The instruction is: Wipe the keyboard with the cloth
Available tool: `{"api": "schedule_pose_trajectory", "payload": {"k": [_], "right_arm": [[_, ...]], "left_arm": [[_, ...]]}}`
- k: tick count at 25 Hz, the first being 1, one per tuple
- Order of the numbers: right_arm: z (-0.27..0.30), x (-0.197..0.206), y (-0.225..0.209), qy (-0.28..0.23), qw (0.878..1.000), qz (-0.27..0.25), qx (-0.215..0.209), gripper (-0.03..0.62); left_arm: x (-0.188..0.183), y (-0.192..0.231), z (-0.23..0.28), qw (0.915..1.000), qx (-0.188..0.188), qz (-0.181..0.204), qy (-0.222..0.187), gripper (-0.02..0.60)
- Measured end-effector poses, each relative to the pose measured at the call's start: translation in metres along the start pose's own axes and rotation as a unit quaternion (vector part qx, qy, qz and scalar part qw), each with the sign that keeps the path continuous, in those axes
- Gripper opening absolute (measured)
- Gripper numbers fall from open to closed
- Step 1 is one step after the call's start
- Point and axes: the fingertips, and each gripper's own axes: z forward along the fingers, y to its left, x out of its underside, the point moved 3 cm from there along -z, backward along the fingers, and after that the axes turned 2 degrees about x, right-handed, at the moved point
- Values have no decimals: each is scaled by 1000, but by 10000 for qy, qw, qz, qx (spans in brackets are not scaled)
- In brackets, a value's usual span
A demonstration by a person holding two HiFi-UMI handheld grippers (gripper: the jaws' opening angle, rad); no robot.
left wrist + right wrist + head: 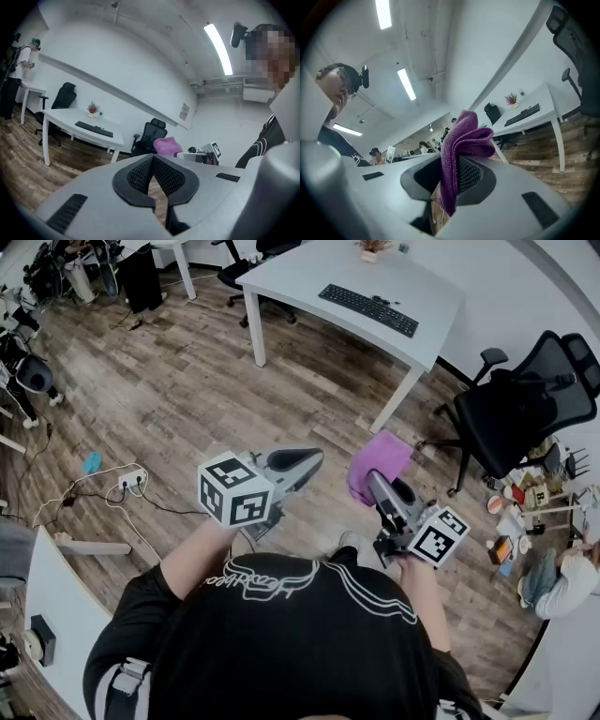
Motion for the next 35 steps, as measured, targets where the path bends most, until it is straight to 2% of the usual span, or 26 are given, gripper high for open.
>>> {"api": "schedule_pose_trajectory", "payload": {"k": [9, 20, 28, 35], "right_arm": [[12, -3, 14, 41, 9999, 100, -104, 54], [17, -12, 25, -77, 9996, 164, -220, 54], [33, -20, -15, -57, 9996, 178, -224, 54], [80, -42, -88, -55, 9987, 412, -281, 54]], "left_arm": [[-8, 4, -23, 9999, -128, -8, -94, 6], [-18, 4, -33, 9996, -80, -27, -264, 6], [-21, 28, 2, 9998, -167, 6, -106, 6], [-39, 101, 50, 9994, -288, -175, 11, 6]]}}
